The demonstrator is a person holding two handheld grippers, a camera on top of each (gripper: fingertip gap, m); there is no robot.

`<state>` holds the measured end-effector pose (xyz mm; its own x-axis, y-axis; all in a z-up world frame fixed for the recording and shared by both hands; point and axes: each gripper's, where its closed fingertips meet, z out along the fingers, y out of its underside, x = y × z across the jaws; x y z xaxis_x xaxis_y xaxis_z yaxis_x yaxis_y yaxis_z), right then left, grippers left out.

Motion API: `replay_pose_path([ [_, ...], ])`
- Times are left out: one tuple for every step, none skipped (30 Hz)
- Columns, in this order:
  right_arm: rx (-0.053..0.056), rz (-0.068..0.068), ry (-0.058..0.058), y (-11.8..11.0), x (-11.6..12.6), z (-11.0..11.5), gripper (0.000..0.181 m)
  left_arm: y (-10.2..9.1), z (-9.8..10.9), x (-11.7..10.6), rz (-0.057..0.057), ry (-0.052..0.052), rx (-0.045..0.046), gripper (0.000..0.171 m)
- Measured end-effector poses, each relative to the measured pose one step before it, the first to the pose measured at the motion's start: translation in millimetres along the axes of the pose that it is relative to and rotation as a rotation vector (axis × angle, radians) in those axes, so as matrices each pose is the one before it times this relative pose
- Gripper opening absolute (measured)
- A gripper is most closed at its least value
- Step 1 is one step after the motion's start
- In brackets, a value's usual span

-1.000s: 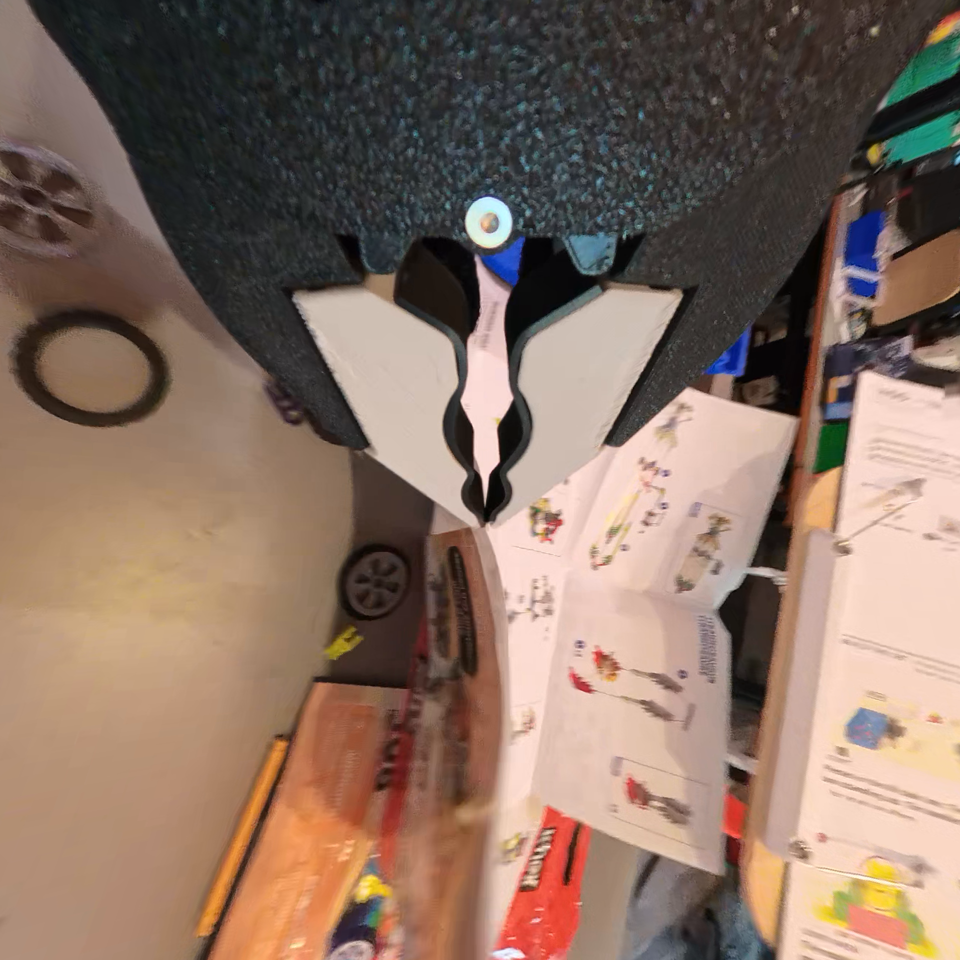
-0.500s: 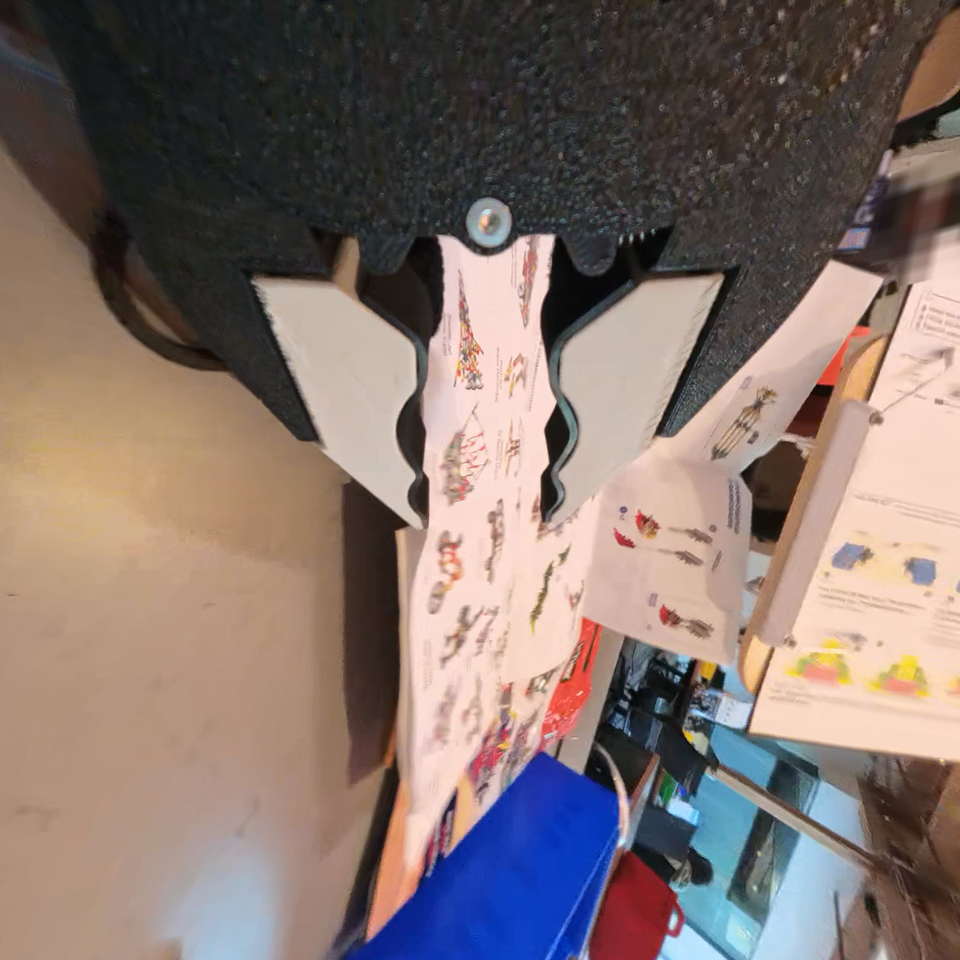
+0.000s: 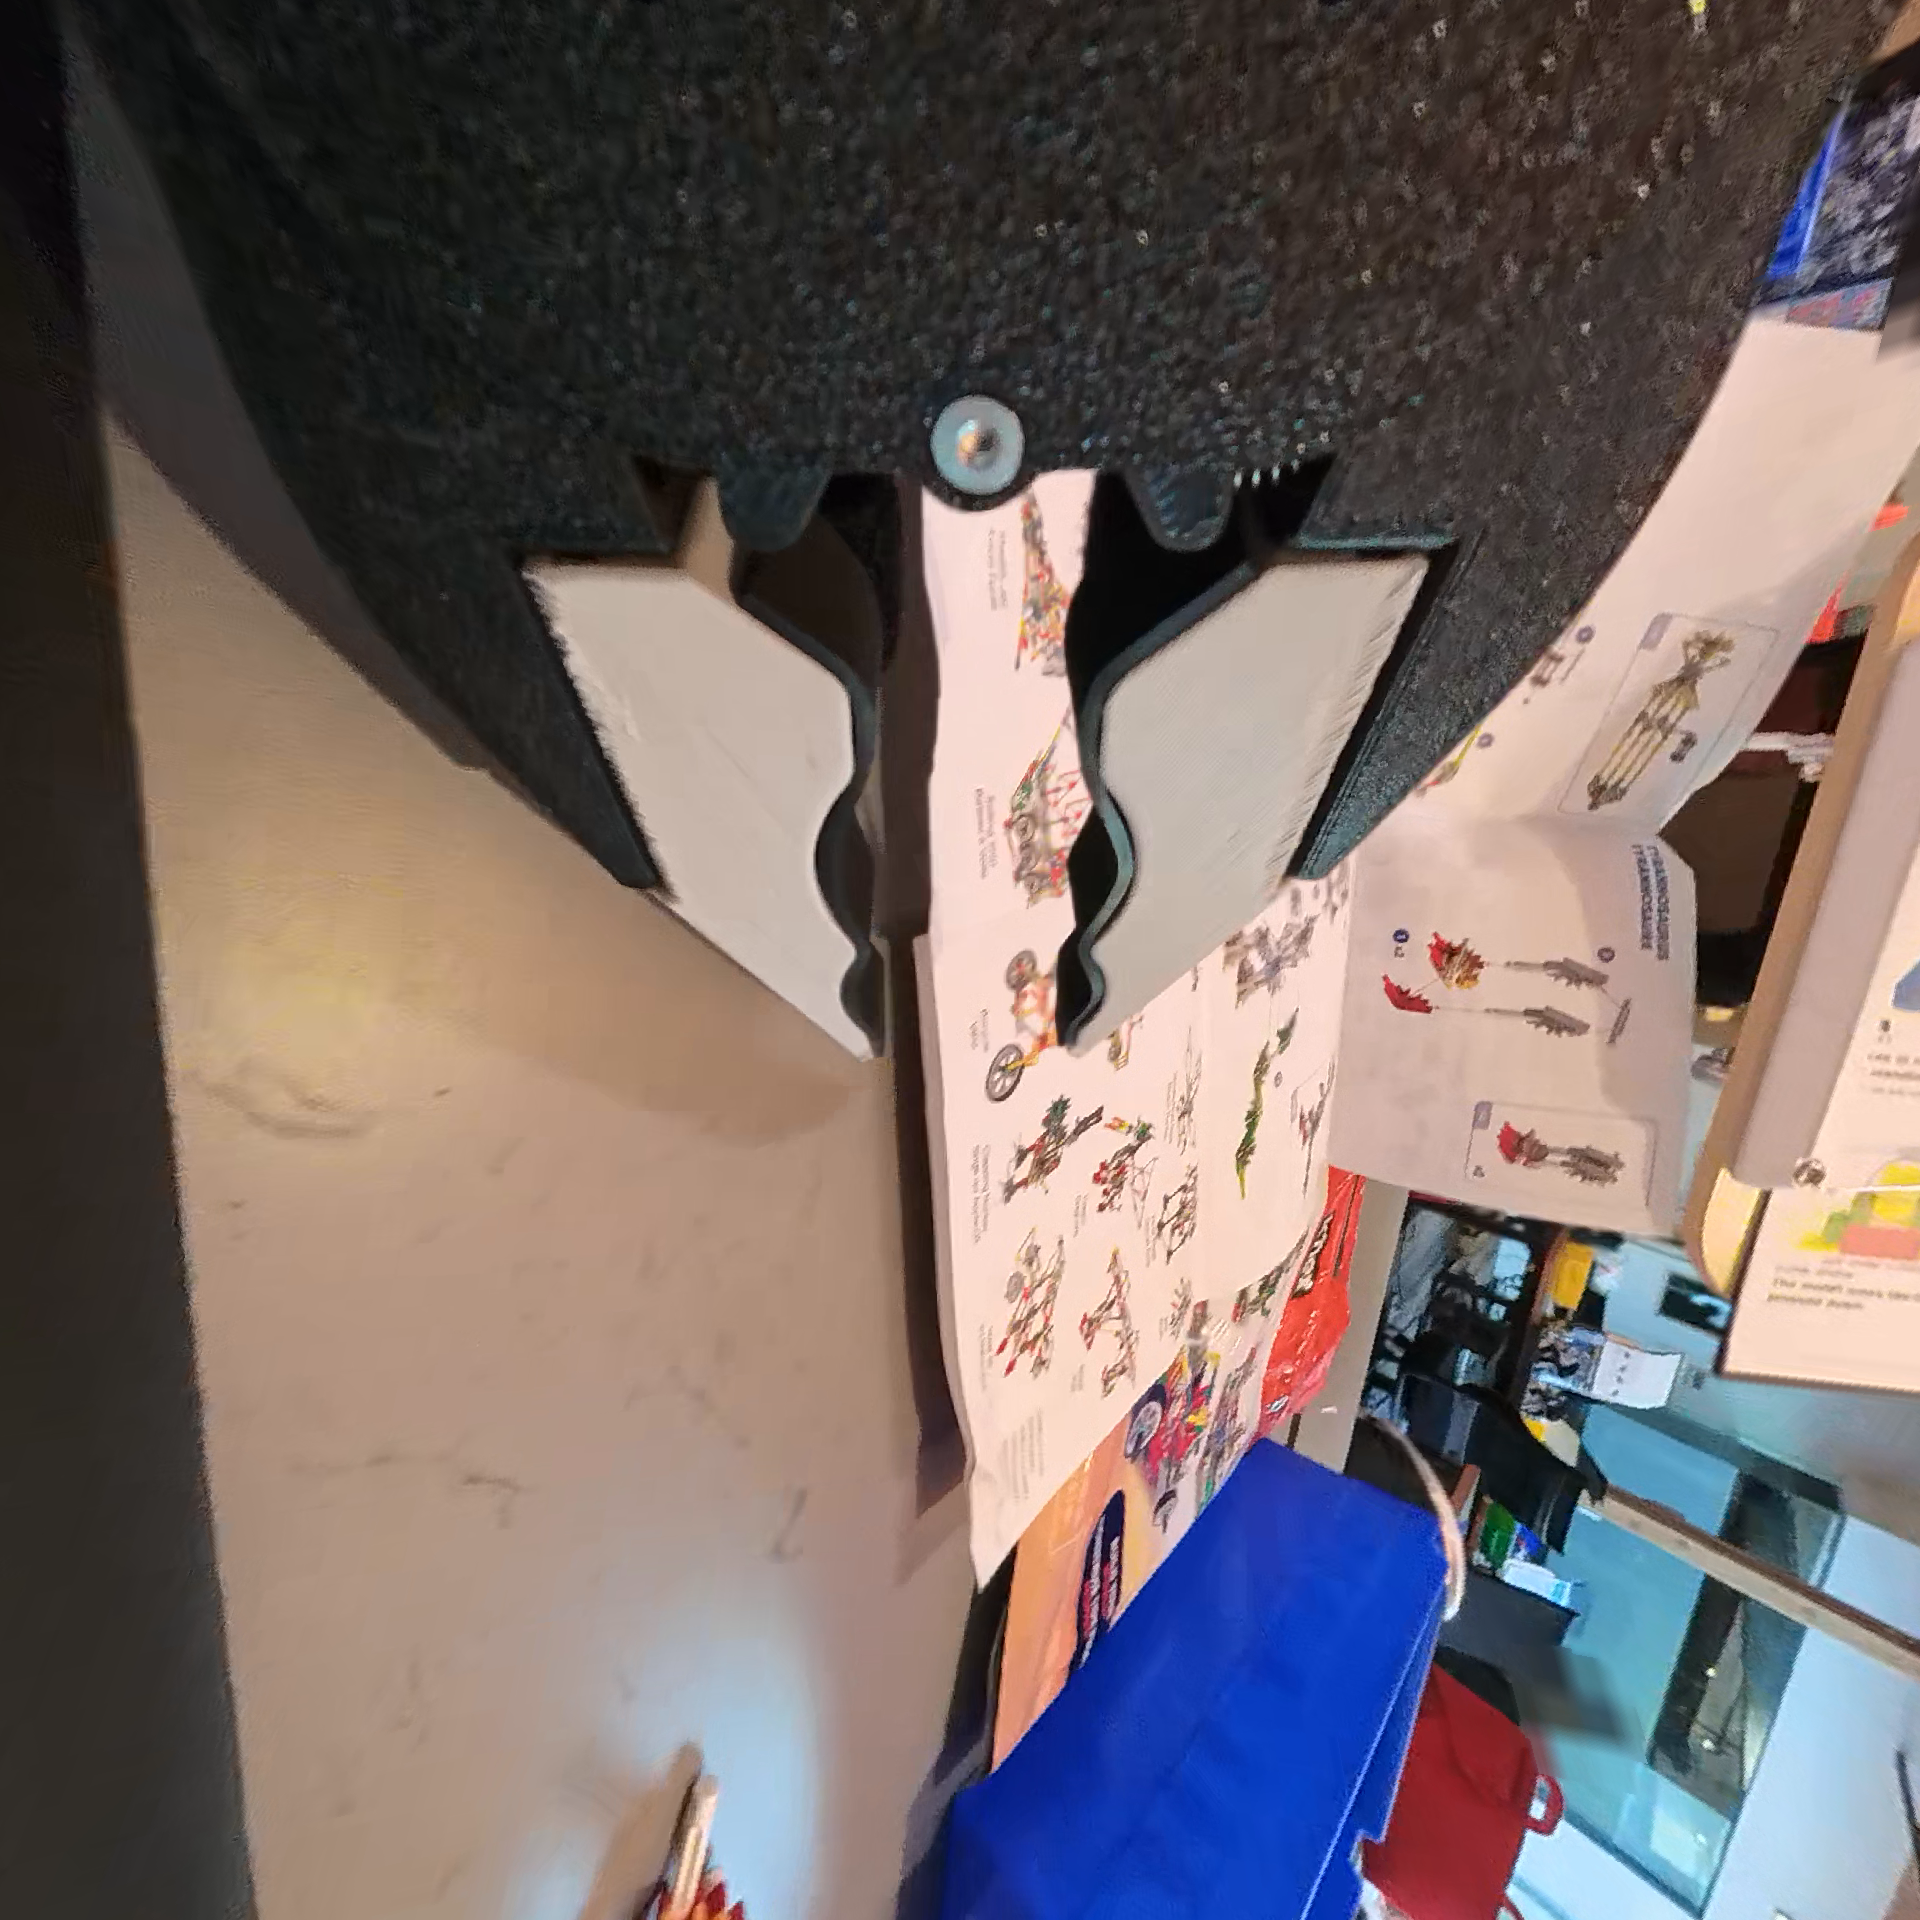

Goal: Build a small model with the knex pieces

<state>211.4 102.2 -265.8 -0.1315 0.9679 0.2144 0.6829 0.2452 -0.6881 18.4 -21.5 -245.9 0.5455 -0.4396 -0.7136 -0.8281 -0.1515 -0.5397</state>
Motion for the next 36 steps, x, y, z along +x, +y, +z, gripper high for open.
replay_pose_path([
  [-0.0133, 0.0066, -0.0014, -1.03, -3.78, 8.3, 0.056, -3.72, 0.04, 4.13, -0.007, 0.0222, 0.01096, 0.029],
  [-0.0029, 0.0135, -0.0075, -2.6, -3.31, 6.42, 0.049, -2.89, 0.59, 2.42, -0.0057, 0.0103, 0.00463, 0.028],
  [0.028, 0.0204, -0.0192, -8.87, -4.55, 2.78, 0.032, -3.13, 0.37, 0.41, 0.0065, -0.0031, 0.00582, 0.028],
  [0.0285, 0.0203, -0.0087, -10.98, -3.73, 2.66, 0.02, -3.39, 0.28, 1.08, 0.0054, 0.0015, 0.01038, 0.028],
  [0.0204, 0.0113, -0.0076, -11.36, -4.85, 4.41, 0.019, -3.37, 0.89, 3.48, -0.0053, 0.0173, 0.01015, 0.028],
  [0.0107, -0.004, -0.0218, -10.7, -8.35, 6.93, 0.019, -2.56, 1.56, 3.42, -0.0053, 0.0142, 0.00599, 0.028],
  [-0.0056, -0.0166, -0.0215, -8.12, -8.83, 9.28, 0.019, -2.07, 1.71, 2.95, 0.0044, 0.0096, -0.00024, 0.029],
  [-0.0286, -0.0257, -0.0032, -3.61, -6.09, 9.2, 0.019, -2.3, 2.04, 3.22, 0.0048, 0.0114, 0.00043, 0.029],
  [-0.0423, -0.0324, 0.0255, 0.0, -1.28, 5.17, 0.024, -2.55, 2.04, 3.52, 0.0019, 0.0129, 0.00244, 0.029],
  [-0.0303, -0.027, 0.0469, 0.55, 3.08, -0.87, 0.036, -1.24, 2.07, 3.64, 0.0016, 0.0141, -0.00445, 0.03],
  [-0.008, -0.0038, 0.0453, 0.78, 5.19, -6.31, 0.048, 0.31, 1.73, 2.87, 0.0041, 0.0097, -0.01005, 0.03],
  [0.0013, 0.0284, 0.0381, 3.21, 7.29, -9.73, 0.05, 0.53, 0.63, 1.94, 0.0117, 0.0037, -0.00484, 0.031],
  [0.0028, 0.0526, 0.0411, 6.16, 10.6, -11.67, 0.05, -0.17, -0.37, 0.73, 0.0132, -0.0031, 0.00237, 0.031],
  [-0.0041, 0.0643, 0.0514, 9.85, 14.81, -12.29, 0.051, -0.16, -0.16, 0.61, 0.0019, 0.0015, 0.00271, 0.031],
  [-0.0214, 0.0622, 0.0626, 14.19, 18.49, -11.44, 0.052, -0.02, 0.41, 0.58, -0.0093, 0.0072, 0.0005, 0.031],
  [-0.037, 0.0546, 0.0725, 17.83, 21.22, -8.85, 0.053, -0.2, 0.89, 0.11, -0.0092, 0.0071, 0.00153, 0.031],
  [-0.0493, 0.0498, 0.0694, 19.63, 21.1, -4.98, 0.053, -0.7, 0.67, -0.67, -0.0037, 0.0019, 0.00552, 0.031],
  [-0.055, 0.0446, 0.0507, 19.34, 17.31, -0.99, 0.054, -0.53, 0.58, -0.65, -0.0033, 0.0014, 0.0047, 0.031],
  [-0.0477, 0.0377, 0.0292, 15.89, 11.34, 1.66, 0.054, -0.17, 0.42, -0.01, -0.0055, 0.0044, 0.00316, 0.031],
  [-0.0411, 0.0253, 0.013, 12.11, 5.61, 2.68, 0.054, 0.3, 0.53, 0.61, -0.0056, 0.0054, 0.00005, 0.031],
  [-0.0226, 0.012, -0.0127, 6.51, -1.05, 1.86, 0.054, 0.94, 0.5, 0.64, -0.0027, 0.0037, -0.00362, 0.031],
  [0.0035, 0.0073, -0.0434, -0.17, -7.27, 0.26, 0.044, 0.84, 0.5, 0.71, -0.0001, 0.0022, -0.00423, 0.031],
  [-0.0034, -0.0082, -0.0353, -1.19, -7.53, 1.28, 0.035, -0.02, 0.4, 0.38, 0.0012, 0.0005, -0.00133, 0.031],
  [0.0081, -0.0236, -0.0076, -4.62, -4.56, 2.02, 0.029, -0.55, 0.34, 0.33, 0.0005, 0.0003, 0.00077, 0.031],
  [0.0053, -0.0188, -0.0123, -5.8, -4.94, 2.98, 0.027, -0.21, 0.77, 0.44, -0.0026, 0.002, -0.00191, 0.031],
  [0.0124, -0.0135, -0.0361, -8.0, -8.37, 3.34, 0.026, 0.26, 1.21, 0.63, -0.0031, 0.0038, -0.00514, 0.031],
  [0.0224, -0.0132, -0.0675, -10.72, -13.79, 3.58, 0.027, -0.3, 1.21, -0.37, -0.0019, -0.0021, -0.00354, 0.031],
  [0.0213, -0.0138, -0.0764, -11.59, -16.1, 4.46, 0.022, -1.47, 0.78, -0.48, -0.0035, -0.0018, 0.00261, 0.032],
  [0.0052, -0.0248, -0.0397, -10.15, -11.87, 6.34, 0.021, -1.8, 0.81, -0.34, -0.005, -0.0014, 0.00229, 0.032],
  [-0.0076, -0.045, -0.0005, -9.1, -7.56, 6.95, 0.022, -1.91, 0.73, -0.89, -0.0024, -0.006, 0.0009, 0.032],
  [-0.0035, -0.0502, -0.01, -9.95, -9.97, 7.13, 0.026, -2.06, 0.87, -0.57, -0.0028, -0.0049, 0.00177, 0.032],
  [0.0091, -0.042, -0.0341, -11.52, -13.37, 7.0, 0.037, -1.84, 1.23, 0.2, -0.0081, 0.0007, 0.00021, 0.033],
  [0.0145, -0.0315, -0.0209, -11.24, -11.11, 6.2, 0.048, -1.4, 1.53, -0.48, -0.0105, -0.0027, -0.00366, 0.034],
  [0.0158, -0.0313, 0.0213, -9.48, -4.66, 3.33, 0.058, -0.8, 1.27, -2.48, -0.0058, -0.0148, -0.00868, 0.036],
  [0.0267, -0.0328, 0.0489, -8.54, -0.17, -0.7, 0.065, -0.72, 0.6, -3.67, 0.0016, -0.0217, -0.00854, 0.039],
  [0.0447, -0.0174, 0.0443, -8.59, 0.11, -3.76, 0.066, 0.61, -0.13, -7.4, 0.0298, -0.0519, -0.01894, 0.044],
])
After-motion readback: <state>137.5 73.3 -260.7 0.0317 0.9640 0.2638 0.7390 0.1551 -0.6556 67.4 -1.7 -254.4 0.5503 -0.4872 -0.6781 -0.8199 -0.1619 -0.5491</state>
